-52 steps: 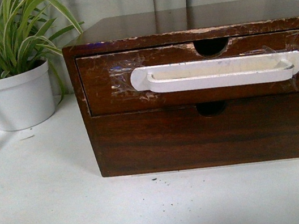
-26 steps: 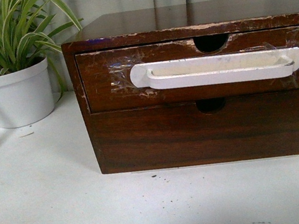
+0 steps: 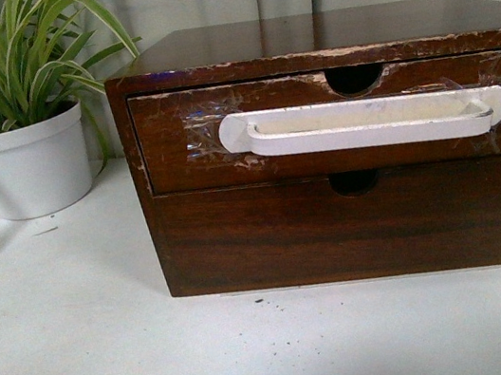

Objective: Open drawer

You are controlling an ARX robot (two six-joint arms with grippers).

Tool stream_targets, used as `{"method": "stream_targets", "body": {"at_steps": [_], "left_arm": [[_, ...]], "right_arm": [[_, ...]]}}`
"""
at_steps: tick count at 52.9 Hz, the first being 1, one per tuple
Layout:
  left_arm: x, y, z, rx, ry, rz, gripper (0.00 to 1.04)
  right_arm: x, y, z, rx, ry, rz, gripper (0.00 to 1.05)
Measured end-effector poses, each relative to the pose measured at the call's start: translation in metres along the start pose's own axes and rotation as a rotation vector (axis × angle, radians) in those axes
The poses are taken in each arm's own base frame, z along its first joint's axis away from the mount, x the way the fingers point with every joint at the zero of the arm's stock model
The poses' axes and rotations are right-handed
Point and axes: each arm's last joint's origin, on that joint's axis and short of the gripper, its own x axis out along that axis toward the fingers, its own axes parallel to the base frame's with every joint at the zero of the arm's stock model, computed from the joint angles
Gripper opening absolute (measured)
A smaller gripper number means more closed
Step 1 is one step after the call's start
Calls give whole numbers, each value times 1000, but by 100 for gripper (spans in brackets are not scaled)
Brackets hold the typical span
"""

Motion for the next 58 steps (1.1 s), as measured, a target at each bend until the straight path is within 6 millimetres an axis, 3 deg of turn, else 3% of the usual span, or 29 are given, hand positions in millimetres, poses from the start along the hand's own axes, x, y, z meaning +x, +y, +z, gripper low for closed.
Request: {"method": "stream_targets", "body": {"at_steps": [24, 26, 30, 36, 45, 58], "left_arm": [[0, -1, -1, -12, 18, 33, 98], [2, -1, -2, -34, 63, 173, 98], [4, -2, -1, -30, 97, 246, 98], [12, -8, 8, -4, 151, 119, 98], [29, -22, 26, 150, 207, -174, 98], [77, -46, 69, 500, 239, -516, 98]], "right_arm": [[0, 0, 0, 0, 0, 1, 96], [1, 0, -1, -18, 54, 106, 96], [4, 0, 1, -53, 133, 276, 96], [12, 0, 10, -120, 186, 413, 96], [33, 0, 32, -309, 245, 476, 96], [74, 13, 72, -592, 264, 577, 96]]}}
